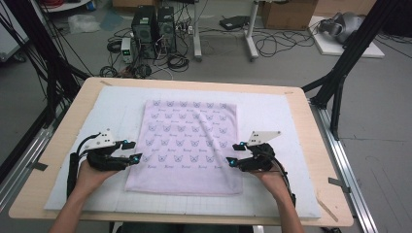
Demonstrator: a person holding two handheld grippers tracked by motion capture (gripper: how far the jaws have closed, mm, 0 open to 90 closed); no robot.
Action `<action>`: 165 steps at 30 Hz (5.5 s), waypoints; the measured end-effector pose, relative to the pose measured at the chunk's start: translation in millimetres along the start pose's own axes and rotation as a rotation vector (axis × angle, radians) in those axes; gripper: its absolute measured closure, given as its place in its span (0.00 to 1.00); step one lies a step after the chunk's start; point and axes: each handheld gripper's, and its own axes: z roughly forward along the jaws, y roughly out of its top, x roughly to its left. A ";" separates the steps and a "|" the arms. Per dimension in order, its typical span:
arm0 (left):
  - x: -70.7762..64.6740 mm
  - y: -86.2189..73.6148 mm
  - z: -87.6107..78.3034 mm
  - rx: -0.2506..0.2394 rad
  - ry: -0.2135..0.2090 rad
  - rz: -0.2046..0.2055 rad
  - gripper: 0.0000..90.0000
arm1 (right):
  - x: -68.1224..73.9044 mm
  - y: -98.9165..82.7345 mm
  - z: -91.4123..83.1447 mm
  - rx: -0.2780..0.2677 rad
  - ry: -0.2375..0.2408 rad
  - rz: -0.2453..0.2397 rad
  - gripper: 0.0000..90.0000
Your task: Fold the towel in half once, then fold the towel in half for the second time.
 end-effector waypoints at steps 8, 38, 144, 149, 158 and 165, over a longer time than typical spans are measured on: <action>-1.6 -2.1 0.6 0.013 0.001 0.015 0.48 | 1.9 0.3 -1.4 0.000 -0.011 -0.002 0.41; 19.2 12.4 11.1 0.030 0.027 0.027 0.48 | -22.1 11.7 0.8 -0.008 -0.029 0.008 0.40; 98.6 30.4 49.0 0.167 0.041 -0.199 0.44 | -95.5 30.3 21.7 0.134 -0.006 0.195 0.48; 103.3 26.8 67.7 0.233 0.003 -0.226 0.48 | -103.7 18.4 37.0 0.203 0.055 0.262 0.58; 86.4 41.3 41.3 0.130 -0.022 -0.108 0.97 | -87.9 33.5 22.6 0.151 0.109 0.183 0.95; 56.1 37.4 -7.6 0.000 -0.041 -0.057 0.96 | -43.7 51.3 -22.6 0.044 0.100 0.053 0.95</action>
